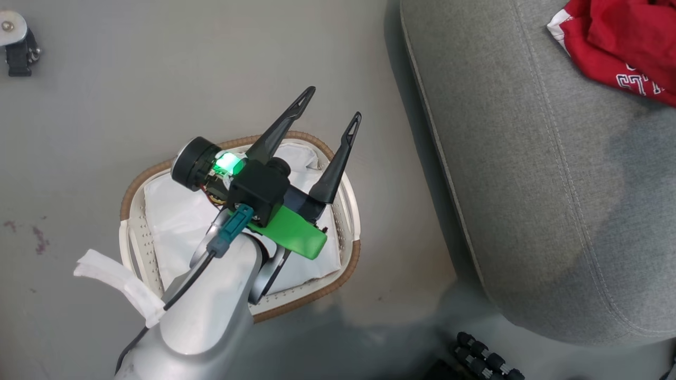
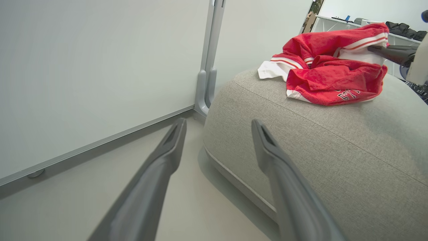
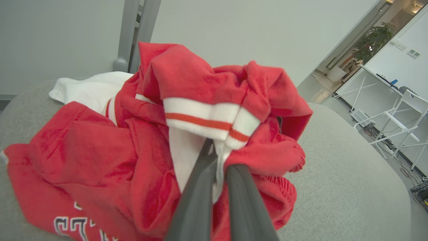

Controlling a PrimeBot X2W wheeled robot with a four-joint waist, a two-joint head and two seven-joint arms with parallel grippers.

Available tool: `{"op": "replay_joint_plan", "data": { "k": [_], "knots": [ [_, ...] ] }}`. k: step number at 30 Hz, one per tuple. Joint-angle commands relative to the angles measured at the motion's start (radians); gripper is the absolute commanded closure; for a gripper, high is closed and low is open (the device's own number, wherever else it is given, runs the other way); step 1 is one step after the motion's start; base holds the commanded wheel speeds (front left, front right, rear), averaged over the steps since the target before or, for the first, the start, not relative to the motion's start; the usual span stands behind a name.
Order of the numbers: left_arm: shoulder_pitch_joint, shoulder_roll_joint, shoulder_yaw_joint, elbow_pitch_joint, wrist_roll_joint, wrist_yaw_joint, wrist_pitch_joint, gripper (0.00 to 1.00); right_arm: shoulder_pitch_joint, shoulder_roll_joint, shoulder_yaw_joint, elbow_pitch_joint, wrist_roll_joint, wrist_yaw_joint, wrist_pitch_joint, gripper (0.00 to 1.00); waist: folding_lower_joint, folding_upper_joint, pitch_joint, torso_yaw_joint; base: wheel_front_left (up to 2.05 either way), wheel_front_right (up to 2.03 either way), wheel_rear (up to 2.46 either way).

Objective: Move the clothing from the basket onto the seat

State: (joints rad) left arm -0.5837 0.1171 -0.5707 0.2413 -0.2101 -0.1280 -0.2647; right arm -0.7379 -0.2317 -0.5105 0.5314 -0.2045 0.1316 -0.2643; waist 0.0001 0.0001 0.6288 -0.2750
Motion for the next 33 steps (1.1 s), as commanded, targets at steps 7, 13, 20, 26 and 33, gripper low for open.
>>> {"op": "replay_joint_plan", "data": {
  "k": [7,13,20,26,33],
  "knots": [
    [0.036,-0.003,0.042,0.02,-0.007,-0.004,0.001,0.0,0.157,0.047,-0.002,-0.1,0.021,-0.002,0.0,0.0,-0.0001,-0.0001,-0.092,-0.026,0.0,0.0,0.0],
    [0.081,-0.021,0.077,0.034,-0.005,-0.004,0.001,0.0,0.25,0.078,0.017,-0.163,0.04,-0.002,0.0,0.0,-0.0001,-0.0001,-0.178,-0.034,0.0,0.0,0.0],
    [0.149,-0.039,0.145,0.041,0.01,-0.004,0.001,0.0,0.313,0.073,0.131,-0.232,0.06,-0.002,0.0,0.0,-0.0001,-0.0001,-0.27,-0.018,0.0,0.0,0.0],
    [0.205,-0.051,0.204,0.066,0.025,0.0,0.001,0.0,0.325,0.077,0.221,-0.269,0.109,-0.002,0.0,0.0,-0.0001,-0.0001,-0.34,0.037,0.0,0.0,0.0],
    [0.258,-0.06,0.31,0.073,0.02,0.018,0.001,0.0,0.335,0.118,0.306,-0.259,0.159,-0.002,0.0,0.0,-0.0001,-0.0001,-0.394,0.127,0.0,0.0,0.0]
  ]
}}
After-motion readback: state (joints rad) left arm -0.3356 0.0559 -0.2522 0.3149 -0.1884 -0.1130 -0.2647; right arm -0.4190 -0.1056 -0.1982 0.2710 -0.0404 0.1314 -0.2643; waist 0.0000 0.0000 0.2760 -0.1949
